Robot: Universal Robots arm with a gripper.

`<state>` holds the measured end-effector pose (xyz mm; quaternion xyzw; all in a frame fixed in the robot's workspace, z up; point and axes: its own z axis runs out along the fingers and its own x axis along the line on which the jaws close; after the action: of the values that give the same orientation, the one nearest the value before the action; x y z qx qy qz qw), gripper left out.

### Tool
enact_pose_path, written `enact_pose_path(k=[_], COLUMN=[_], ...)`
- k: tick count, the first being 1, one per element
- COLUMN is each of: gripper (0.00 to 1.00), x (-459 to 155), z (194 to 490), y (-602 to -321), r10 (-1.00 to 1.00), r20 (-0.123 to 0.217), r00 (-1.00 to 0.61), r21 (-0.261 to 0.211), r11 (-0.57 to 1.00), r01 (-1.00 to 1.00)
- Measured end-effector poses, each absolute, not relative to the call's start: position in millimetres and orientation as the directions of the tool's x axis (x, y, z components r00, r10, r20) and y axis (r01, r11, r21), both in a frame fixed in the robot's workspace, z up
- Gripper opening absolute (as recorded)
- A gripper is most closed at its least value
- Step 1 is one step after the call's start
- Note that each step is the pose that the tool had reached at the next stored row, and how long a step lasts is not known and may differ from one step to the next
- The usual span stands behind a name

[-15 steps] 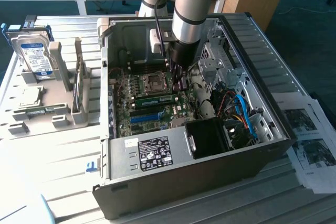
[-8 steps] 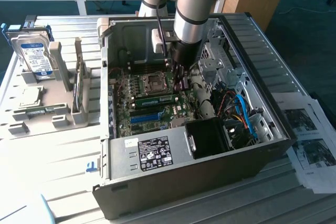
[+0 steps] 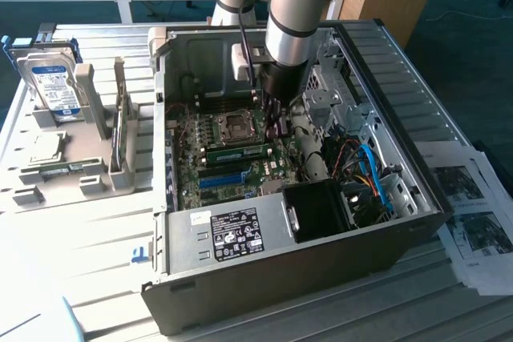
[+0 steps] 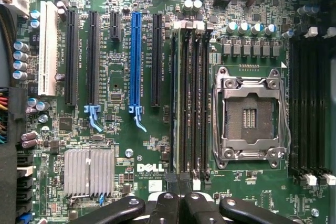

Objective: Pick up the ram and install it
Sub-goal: 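Press down the ram until it locks into place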

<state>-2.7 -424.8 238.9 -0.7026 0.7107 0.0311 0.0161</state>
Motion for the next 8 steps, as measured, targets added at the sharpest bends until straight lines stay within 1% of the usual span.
enact_pose_path(k=[8], gripper=[0.10], x=[-2.8], z=[235.7], y=[-424.8], r10=[-0.998], r20=[-0.066], r00=[-0.012], r21=[0.022], r11=[0.011], r01=[-1.000])
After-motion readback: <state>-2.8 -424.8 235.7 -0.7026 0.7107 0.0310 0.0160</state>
